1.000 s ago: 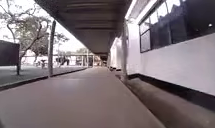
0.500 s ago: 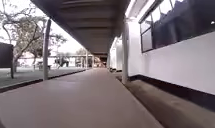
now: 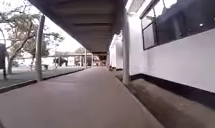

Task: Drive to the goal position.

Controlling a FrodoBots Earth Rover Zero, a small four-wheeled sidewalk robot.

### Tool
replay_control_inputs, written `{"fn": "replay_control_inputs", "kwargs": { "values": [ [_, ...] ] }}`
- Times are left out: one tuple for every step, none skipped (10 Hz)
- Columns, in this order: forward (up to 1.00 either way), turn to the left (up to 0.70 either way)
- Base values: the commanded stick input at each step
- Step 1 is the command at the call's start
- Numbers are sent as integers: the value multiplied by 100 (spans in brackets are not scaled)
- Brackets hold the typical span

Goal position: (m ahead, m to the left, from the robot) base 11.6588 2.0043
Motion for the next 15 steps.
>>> {"fn": "replay_control_inputs", "kwargs": {
  "values": [
    [70, 0],
    [70, 0],
    [70, 0],
    [70, 0],
    [70, 0],
    [70, 0],
    [70, 0],
    [70, 0],
    [70, 0],
    [70, 0],
    [70, 0],
    [70, 0],
    [70, 0],
    [70, 0],
    [70, 1]
  ]
}}
